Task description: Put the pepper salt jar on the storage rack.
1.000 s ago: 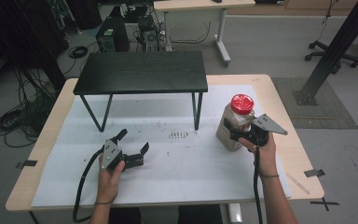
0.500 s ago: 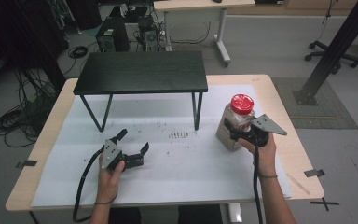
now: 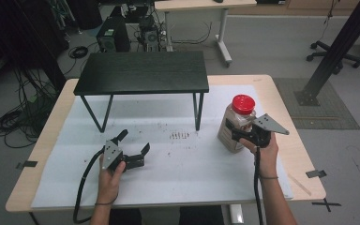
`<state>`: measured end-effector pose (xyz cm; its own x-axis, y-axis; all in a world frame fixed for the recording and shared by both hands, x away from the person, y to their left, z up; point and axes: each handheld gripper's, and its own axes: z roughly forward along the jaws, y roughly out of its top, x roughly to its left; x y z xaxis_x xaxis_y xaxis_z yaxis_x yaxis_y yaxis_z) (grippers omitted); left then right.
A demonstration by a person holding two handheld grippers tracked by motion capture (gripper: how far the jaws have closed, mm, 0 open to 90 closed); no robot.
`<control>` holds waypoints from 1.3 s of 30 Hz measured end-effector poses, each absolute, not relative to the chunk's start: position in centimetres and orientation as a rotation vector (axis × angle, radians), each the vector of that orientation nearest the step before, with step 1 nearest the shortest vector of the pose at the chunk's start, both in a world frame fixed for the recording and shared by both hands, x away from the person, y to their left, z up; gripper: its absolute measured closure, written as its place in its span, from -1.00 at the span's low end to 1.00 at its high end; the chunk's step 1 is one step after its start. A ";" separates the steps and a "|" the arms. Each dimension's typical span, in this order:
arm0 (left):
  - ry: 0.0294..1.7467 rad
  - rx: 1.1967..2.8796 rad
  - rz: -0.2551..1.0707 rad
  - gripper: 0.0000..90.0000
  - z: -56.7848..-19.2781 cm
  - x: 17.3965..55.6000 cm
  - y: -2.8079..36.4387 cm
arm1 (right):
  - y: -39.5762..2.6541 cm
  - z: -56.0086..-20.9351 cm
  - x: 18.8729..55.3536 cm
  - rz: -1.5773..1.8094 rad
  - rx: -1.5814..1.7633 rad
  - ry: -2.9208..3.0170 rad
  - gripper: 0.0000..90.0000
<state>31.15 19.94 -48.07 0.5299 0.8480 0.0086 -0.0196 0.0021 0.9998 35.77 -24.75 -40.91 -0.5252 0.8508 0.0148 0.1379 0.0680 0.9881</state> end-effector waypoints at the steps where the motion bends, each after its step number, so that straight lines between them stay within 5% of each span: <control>1: 0.774 1.411 0.801 -1.00 -48.1 31.2 19.9 | -24.8 -40.9 35.7 1.508 0.989 1.744 -0.45; 39: 0.777 1.411 0.798 -1.00 -48.1 31.2 19.9 | -24.9 -37.6 34.3 1.564 0.965 1.763 -0.45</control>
